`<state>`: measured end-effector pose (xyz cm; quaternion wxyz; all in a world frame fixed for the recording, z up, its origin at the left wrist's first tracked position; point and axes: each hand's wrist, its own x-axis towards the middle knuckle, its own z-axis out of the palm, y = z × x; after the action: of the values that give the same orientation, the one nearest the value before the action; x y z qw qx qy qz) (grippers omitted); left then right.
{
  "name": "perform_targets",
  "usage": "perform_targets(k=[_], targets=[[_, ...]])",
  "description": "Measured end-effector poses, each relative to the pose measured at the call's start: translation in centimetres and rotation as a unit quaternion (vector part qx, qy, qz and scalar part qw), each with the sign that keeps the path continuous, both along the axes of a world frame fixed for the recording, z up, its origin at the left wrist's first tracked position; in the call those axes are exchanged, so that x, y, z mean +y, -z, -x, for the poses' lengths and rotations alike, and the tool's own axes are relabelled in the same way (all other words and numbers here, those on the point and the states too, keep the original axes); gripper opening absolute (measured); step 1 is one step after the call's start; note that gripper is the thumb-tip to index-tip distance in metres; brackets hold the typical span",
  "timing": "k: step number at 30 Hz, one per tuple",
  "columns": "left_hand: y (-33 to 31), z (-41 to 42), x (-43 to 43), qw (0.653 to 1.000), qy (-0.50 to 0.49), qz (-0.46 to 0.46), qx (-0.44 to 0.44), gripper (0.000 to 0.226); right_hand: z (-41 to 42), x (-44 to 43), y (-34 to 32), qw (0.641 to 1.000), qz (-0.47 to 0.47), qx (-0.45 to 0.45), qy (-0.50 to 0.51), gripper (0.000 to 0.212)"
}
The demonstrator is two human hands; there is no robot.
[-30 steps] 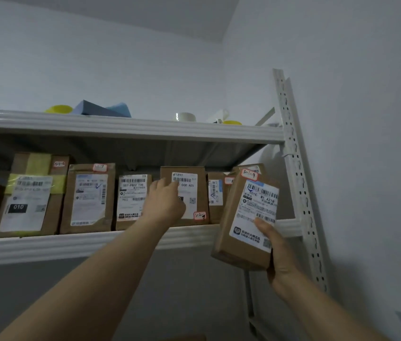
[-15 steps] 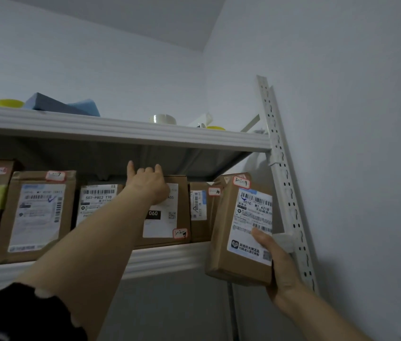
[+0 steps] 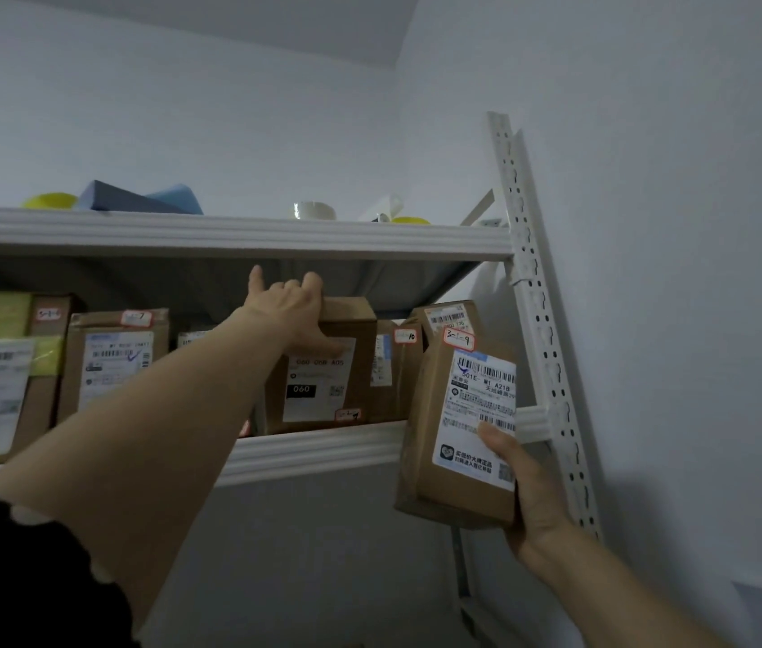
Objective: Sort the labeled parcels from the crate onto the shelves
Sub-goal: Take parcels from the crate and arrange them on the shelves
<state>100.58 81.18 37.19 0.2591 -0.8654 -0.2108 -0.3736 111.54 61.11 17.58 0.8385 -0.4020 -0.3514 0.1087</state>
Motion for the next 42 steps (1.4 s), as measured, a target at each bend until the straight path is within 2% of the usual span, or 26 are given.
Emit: perform_targets(k=[4, 6, 11, 15, 17, 21, 24, 27, 29, 32, 35, 38, 42], targets=[[0.3, 1.3, -1.0, 1.000, 0.006, 0.010, 0.029, 0.092, 0.3, -0.5, 0.9, 1.000, 0.007, 0.002, 0.001, 0.035], [0.3, 2.6, -1.8, 0.999, 0.010, 0.007, 0.039, 0.088, 0.4, -0.7, 1.2, 1.000, 0.008, 0.001, 0.000, 0.035], [-0.1, 7.8, -3.7, 0.997, 0.059, 0.047, 0.001, 0.081, 1.7, -0.4, 1.9, 1.000, 0.015, 0.000, -0.014, 0.035], [-0.3, 12.7, -5.4, 0.993, 0.087, 0.078, -0.028, 0.079, 3.1, 0.6, 2.3, 0.999, 0.027, 0.016, -0.038, 0.023], [0.2, 14.9, -6.0, 0.988, 0.097, 0.118, -0.023, 0.075, 3.7, 1.4, 2.5, 0.998, 0.040, 0.033, -0.034, 0.029], [2.9, 17.9, -6.0, 0.980, 0.044, 0.186, 0.055, 0.069, 5.2, 2.8, 2.3, 0.999, 0.038, 0.027, -0.026, 0.038], [6.1, 18.5, -5.0, 0.966, -0.012, 0.206, 0.158, 0.064, 6.6, 3.4, 1.4, 0.999, 0.012, 0.016, -0.033, 0.040], [9.3, 17.9, -3.9, 0.953, -0.037, 0.195, 0.229, 0.066, 7.2, 4.3, -0.2, 0.999, 0.003, -0.010, -0.043, 0.053], [11.1, 17.0, -3.3, 0.956, -0.033, 0.165, 0.242, 0.072, 7.4, 5.2, -1.6, 0.998, 0.005, -0.041, -0.042, 0.061], [13.2, 15.2, -1.6, 0.960, -0.020, 0.135, 0.243, 0.108, 7.4, 7.2, -3.7, 0.997, -0.004, -0.061, -0.035, 0.070], [14.0, 13.9, 0.3, 0.957, 0.013, 0.157, 0.246, 0.132, 7.2, 9.6, -5.1, 0.997, -0.015, -0.072, -0.026, 0.072], [14.3, 12.6, 2.0, 0.953, 0.051, 0.177, 0.241, 0.144, 6.7, 11.9, -5.9, 0.997, -0.017, -0.079, -0.014, 0.073], [14.5, 10.9, 4.0, 0.958, 0.079, 0.180, 0.209, 0.148, 5.7, 14.4, -7.0, 0.997, -0.035, -0.069, -0.013, 0.084]])
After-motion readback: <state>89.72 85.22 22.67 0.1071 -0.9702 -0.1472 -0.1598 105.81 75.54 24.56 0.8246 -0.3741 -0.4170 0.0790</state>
